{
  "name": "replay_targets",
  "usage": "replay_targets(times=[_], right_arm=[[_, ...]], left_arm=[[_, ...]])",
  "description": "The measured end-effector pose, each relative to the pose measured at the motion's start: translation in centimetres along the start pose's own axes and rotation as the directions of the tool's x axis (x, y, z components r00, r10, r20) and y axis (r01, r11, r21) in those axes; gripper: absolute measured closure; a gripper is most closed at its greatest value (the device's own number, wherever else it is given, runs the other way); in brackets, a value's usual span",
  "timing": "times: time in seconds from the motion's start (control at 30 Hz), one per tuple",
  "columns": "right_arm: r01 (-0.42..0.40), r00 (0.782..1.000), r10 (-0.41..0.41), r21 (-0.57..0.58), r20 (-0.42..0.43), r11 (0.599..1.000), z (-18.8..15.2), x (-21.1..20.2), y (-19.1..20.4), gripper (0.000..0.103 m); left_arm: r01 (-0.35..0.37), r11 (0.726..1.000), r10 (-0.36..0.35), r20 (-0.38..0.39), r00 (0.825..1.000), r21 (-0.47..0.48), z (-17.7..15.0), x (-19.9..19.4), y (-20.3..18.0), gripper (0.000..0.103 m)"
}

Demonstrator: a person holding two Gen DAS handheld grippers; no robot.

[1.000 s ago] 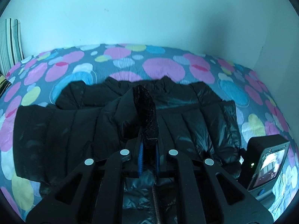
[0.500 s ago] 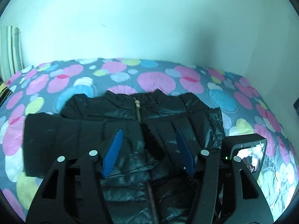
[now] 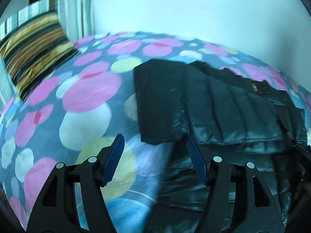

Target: Fold large clothes

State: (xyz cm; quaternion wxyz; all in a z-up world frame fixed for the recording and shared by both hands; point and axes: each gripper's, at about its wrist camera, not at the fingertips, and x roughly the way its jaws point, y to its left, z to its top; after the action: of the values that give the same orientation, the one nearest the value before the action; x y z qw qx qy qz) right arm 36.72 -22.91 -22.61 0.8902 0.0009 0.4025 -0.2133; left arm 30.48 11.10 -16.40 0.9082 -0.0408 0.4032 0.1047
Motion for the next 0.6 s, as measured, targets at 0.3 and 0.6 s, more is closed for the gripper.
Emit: replay_targets(times=[0.3, 0.6], right_arm=[[0.002, 1.0, -0.002, -0.001, 0.0, 1.0, 0.0, -0.1, -0.1, 0.013], [0.019, 0.999, -0.017, -0.043, 0.05, 0.999, 0.5, -1.9, 0.0, 0.013]], left_arm=[[0.022, 0.998, -0.022, 0.001, 1.0, 0.051, -1.5, 0.2, -0.9, 0.037], [-0.028, 0.999, 0.029, -0.044, 0.999, 0.025, -2.0, 1.7, -0.1, 0.037]])
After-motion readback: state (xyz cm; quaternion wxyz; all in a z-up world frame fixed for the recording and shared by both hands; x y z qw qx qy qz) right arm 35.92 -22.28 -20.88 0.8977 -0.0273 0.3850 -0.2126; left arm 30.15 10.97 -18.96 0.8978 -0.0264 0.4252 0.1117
